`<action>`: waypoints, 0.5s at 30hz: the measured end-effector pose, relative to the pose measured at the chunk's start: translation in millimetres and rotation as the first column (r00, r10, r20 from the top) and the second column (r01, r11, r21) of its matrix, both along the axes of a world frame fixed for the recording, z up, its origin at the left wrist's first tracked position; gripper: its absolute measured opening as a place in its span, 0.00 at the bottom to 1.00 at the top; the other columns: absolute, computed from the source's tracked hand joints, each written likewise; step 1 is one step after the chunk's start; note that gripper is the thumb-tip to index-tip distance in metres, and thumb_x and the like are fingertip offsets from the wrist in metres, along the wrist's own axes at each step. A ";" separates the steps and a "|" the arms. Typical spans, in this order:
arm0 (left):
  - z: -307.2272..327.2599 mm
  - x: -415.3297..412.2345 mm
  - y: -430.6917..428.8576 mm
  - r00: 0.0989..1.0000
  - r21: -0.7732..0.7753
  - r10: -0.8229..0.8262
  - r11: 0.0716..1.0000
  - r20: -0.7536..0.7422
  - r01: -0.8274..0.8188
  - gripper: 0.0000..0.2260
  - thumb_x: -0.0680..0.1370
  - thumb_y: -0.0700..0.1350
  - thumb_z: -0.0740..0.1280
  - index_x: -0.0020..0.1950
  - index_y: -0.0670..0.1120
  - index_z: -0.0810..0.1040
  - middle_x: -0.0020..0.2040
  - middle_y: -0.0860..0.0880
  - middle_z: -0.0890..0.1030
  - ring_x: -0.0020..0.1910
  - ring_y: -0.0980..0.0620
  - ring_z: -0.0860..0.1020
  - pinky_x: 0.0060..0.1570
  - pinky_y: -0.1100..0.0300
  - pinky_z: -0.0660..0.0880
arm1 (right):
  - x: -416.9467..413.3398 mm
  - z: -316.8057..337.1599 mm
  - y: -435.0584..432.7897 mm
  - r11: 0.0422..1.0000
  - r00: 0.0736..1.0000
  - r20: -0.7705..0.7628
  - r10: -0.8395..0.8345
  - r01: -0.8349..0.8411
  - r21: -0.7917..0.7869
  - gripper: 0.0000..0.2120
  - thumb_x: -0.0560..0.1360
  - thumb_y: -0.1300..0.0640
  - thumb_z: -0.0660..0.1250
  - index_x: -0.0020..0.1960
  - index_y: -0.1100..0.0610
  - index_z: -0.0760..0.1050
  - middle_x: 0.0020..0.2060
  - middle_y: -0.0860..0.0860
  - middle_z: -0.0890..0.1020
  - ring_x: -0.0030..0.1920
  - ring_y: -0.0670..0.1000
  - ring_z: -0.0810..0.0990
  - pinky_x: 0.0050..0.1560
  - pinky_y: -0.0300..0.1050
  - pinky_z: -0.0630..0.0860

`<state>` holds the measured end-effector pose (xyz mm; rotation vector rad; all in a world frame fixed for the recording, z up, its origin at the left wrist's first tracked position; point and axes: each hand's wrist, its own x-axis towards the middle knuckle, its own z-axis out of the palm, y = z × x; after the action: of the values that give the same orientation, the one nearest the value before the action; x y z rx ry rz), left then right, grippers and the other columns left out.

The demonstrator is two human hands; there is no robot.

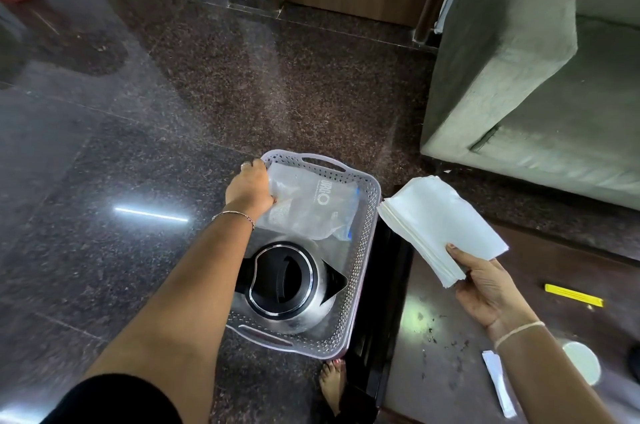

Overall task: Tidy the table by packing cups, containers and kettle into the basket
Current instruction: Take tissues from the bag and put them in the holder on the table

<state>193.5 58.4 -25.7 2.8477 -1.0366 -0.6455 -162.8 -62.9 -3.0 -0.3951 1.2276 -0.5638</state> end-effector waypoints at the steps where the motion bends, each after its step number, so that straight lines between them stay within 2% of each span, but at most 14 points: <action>1: -1.7 -0.8 0.0 0.999 0.003 0.028 1.000 -0.022 -0.028 0.30 0.68 0.42 0.77 0.64 0.38 0.66 0.62 0.36 0.72 0.58 0.33 0.77 0.56 0.44 0.74 | 1.0 -0.4 -0.3 1.000 1.000 -0.002 -0.001 0.001 0.001 0.31 0.72 0.71 0.68 0.72 0.58 0.64 0.62 0.56 0.79 0.54 0.53 0.82 0.35 0.43 0.82; 4: -2.3 0.5 -2.8 0.993 -0.073 0.096 0.992 -0.076 -0.101 0.27 0.68 0.42 0.78 0.61 0.40 0.68 0.59 0.39 0.74 0.56 0.37 0.78 0.55 0.47 0.75 | 2.5 -0.7 -0.5 1.000 1.000 -0.001 -0.001 0.001 0.001 0.32 0.72 0.71 0.68 0.72 0.58 0.63 0.63 0.56 0.79 0.58 0.54 0.81 0.35 0.44 0.82; 6: 0.8 -0.2 -8.9 0.965 -0.174 0.092 0.975 -0.244 -0.137 0.17 0.71 0.45 0.76 0.54 0.43 0.75 0.49 0.46 0.78 0.48 0.46 0.79 0.46 0.58 0.76 | 3.3 0.0 -0.6 1.000 1.000 0.001 -0.004 0.004 0.007 0.32 0.71 0.72 0.68 0.72 0.58 0.64 0.63 0.57 0.79 0.59 0.55 0.80 0.36 0.44 0.82; 7: 3.2 -1.6 -12.2 0.911 -0.184 0.080 0.969 -0.404 -0.167 0.11 0.73 0.47 0.75 0.50 0.44 0.77 0.44 0.48 0.79 0.42 0.49 0.78 0.40 0.63 0.75 | 3.6 0.3 -0.6 1.000 1.000 0.000 -0.006 0.006 0.009 0.32 0.71 0.72 0.68 0.72 0.58 0.64 0.63 0.57 0.79 0.59 0.55 0.80 0.36 0.45 0.82; 9: 8.4 -6.2 -17.3 0.697 -0.104 0.060 0.976 -0.715 -0.190 0.10 0.77 0.51 0.70 0.45 0.45 0.81 0.39 0.49 0.82 0.36 0.53 0.77 0.34 0.65 0.72 | 3.9 0.3 -1.4 1.000 1.000 0.000 -0.012 0.012 0.016 0.32 0.71 0.72 0.69 0.72 0.59 0.64 0.63 0.57 0.79 0.59 0.56 0.80 0.37 0.45 0.82; 10: 11.2 -8.4 -19.0 0.600 -0.040 0.055 0.989 -0.798 -0.144 0.12 0.78 0.54 0.67 0.45 0.46 0.82 0.40 0.49 0.84 0.36 0.54 0.77 0.36 0.64 0.72 | 3.9 0.2 -1.8 1.000 1.000 0.002 -0.014 0.014 0.018 0.32 0.71 0.72 0.69 0.72 0.59 0.64 0.63 0.57 0.79 0.59 0.55 0.81 0.37 0.45 0.82; 12: 12.1 -11.2 -22.8 0.514 0.062 0.054 0.998 -0.856 -0.001 0.15 0.79 0.58 0.63 0.50 0.49 0.84 0.49 0.52 0.86 0.44 0.54 0.80 0.46 0.59 0.72 | 4.5 0.3 -2.2 1.000 1.000 0.008 -0.014 0.014 0.023 0.30 0.71 0.71 0.69 0.70 0.59 0.67 0.61 0.57 0.80 0.57 0.55 0.82 0.37 0.45 0.82; 15: 3.5 -15.5 -27.9 0.550 0.168 0.064 0.976 -0.832 0.141 0.17 0.81 0.59 0.58 0.62 0.54 0.80 0.61 0.55 0.81 0.60 0.52 0.77 0.62 0.50 0.67 | 5.9 -0.3 -2.1 1.000 1.000 0.025 -0.003 0.002 0.029 0.23 0.72 0.71 0.68 0.66 0.60 0.73 0.58 0.56 0.82 0.50 0.52 0.85 0.38 0.44 0.82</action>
<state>178.0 30.5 -22.2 2.0999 -0.8394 -1.9634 -156.9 -65.1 -3.3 -0.3612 1.2116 -0.5513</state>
